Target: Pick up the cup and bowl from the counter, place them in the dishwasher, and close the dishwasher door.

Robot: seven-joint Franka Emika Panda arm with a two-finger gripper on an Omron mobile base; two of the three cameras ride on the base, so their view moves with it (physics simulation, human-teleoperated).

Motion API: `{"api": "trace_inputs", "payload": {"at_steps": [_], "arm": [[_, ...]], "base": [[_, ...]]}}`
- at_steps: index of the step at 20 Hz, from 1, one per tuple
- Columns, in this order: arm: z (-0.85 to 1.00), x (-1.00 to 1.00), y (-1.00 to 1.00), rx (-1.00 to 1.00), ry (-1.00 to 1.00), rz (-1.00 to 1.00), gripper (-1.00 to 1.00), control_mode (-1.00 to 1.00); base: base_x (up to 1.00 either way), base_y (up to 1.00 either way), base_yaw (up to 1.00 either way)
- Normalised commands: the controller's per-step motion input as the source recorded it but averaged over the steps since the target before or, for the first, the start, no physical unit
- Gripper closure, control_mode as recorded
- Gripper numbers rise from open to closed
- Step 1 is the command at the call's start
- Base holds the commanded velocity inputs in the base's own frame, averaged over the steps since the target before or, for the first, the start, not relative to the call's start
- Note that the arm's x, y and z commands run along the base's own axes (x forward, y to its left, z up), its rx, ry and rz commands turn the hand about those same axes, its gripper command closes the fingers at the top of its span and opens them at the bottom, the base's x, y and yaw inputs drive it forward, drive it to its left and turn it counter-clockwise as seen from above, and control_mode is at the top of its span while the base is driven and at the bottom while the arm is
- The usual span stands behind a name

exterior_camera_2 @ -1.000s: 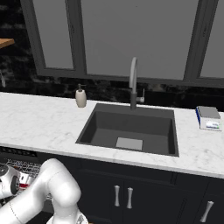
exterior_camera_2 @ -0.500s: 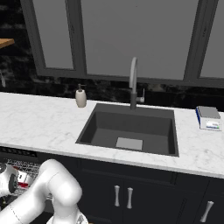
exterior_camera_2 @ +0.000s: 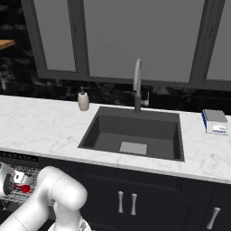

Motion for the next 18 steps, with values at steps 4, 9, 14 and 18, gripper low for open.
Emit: {"api": "trace_inputs", "payload": {"at_steps": [4,9,14,18], "arm": [[0.59,-0.49,-0.18,0.05,-0.03,0.00,-1.00,-1.00],[0.28,-0.59,-0.18,0.09,-0.03,0.03,-1.00,-1.00],[0.29,-0.38,-0.12,0.15,-0.09,0.08,-1.00,-1.00],[0.31,-0.47,-0.05,0.17,-0.22,0.04,-1.00,-1.00]], "base": [[0.00,0.00,0.00],[0.00,0.00,0.00],[0.00,0.00,0.00],[0.00,0.00,0.00]]}}
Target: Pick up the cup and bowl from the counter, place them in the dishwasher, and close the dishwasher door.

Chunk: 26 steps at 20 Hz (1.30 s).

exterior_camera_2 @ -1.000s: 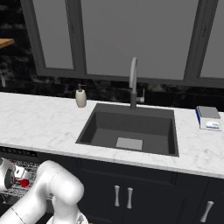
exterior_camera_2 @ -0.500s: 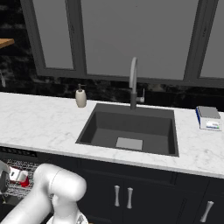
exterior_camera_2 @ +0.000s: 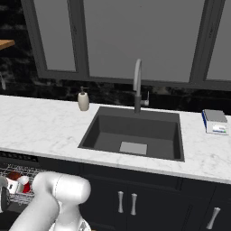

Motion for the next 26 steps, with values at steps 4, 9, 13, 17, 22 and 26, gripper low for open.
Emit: {"api": "trace_inputs", "payload": {"at_steps": [4,9,13,17,22,26], "arm": [[0.35,-0.37,-0.14,0.20,-0.24,0.02,-1.00,-1.00],[0.31,-0.26,-0.01,0.15,-0.18,0.03,-1.00,-1.00],[0.29,-0.35,0.00,0.11,-0.14,0.05,-1.00,-1.00],[0.09,-0.66,0.00,0.06,-0.18,0.09,-1.00,-1.00],[0.00,-0.65,0.01,0.02,-0.15,0.08,-1.00,-1.00],[0.04,-0.43,0.04,-0.01,0.00,0.00,-1.00,-1.00]], "base": [[0.00,0.00,0.00],[0.00,0.00,0.00],[0.00,0.00,0.00],[0.00,0.00,0.00],[0.00,0.00,0.00],[0.00,0.00,0.00]]}}
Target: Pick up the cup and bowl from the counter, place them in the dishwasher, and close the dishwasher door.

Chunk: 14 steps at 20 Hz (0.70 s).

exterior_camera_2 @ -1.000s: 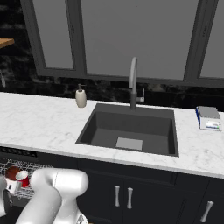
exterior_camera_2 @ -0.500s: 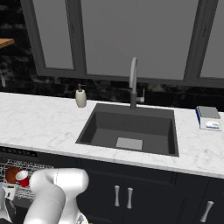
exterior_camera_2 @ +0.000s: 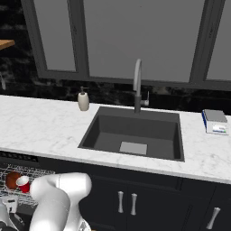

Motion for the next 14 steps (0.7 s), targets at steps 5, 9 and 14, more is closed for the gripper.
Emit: {"api": "trace_inputs", "payload": {"at_steps": [5,9,14], "arm": [[0.48,-0.39,0.46,-0.21,0.09,-0.17,-1.00,-1.00],[0.32,-0.17,0.88,-0.39,0.17,-0.26,-1.00,-1.00],[0.15,-0.75,0.35,-0.27,0.00,-0.18,-1.00,-1.00]], "base": [[0.00,0.00,0.00],[0.00,0.00,0.00],[0.00,0.00,0.00]]}}
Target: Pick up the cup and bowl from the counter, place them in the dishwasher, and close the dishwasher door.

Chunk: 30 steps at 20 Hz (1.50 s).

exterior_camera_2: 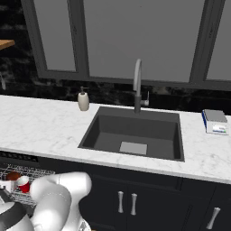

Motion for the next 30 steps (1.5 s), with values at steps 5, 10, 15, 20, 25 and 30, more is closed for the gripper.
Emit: {"api": "trace_inputs", "payload": {"at_steps": [5,10,15,20,25,30], "arm": [[0.00,-1.00,0.01,0.00,-0.20,-0.01,-1.00,-1.00],[0.54,-0.89,0.64,-0.13,-0.10,0.00,-1.00,-1.00],[0.58,-0.95,0.87,-0.28,-0.01,-0.03,-1.00,-1.00],[-0.45,-0.34,0.13,-0.06,-0.14,-0.07,-1.00,-1.00],[-0.95,-0.02,0.00,-0.01,-0.27,-0.10,-1.00,-1.00],[-1.00,0.00,0.06,0.00,-0.39,-0.07,-1.00,-1.00]], "base": [[0.00,0.00,0.00],[0.00,0.00,0.00],[0.00,0.00,0.00],[0.00,0.00,0.00],[0.00,0.00,0.00],[0.00,0.00,0.00]]}}
